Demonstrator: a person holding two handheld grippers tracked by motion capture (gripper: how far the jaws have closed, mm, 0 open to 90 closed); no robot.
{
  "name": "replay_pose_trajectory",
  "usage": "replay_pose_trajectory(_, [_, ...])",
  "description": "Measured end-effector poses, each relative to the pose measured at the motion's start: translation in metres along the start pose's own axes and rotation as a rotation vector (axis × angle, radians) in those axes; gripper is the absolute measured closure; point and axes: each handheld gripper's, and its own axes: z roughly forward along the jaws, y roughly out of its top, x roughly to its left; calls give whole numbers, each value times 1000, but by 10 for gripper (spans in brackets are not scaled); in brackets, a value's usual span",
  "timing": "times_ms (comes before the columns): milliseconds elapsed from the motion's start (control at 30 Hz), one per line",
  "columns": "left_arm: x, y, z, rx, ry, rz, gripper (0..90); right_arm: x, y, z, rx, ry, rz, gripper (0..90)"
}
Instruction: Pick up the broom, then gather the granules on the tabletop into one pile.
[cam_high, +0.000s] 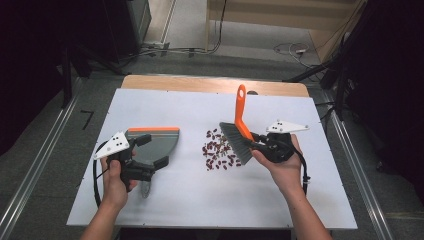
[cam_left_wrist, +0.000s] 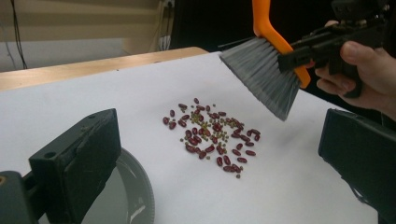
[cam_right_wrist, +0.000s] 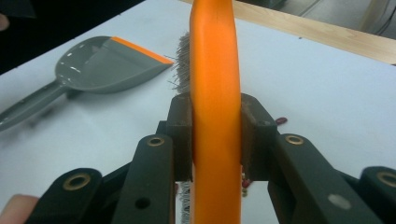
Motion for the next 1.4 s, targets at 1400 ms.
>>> replay_pose_trajectory(1400, [2, -34, -25, -26, 73, -8, 0, -51, 44, 109, 435, -417, -238, 682])
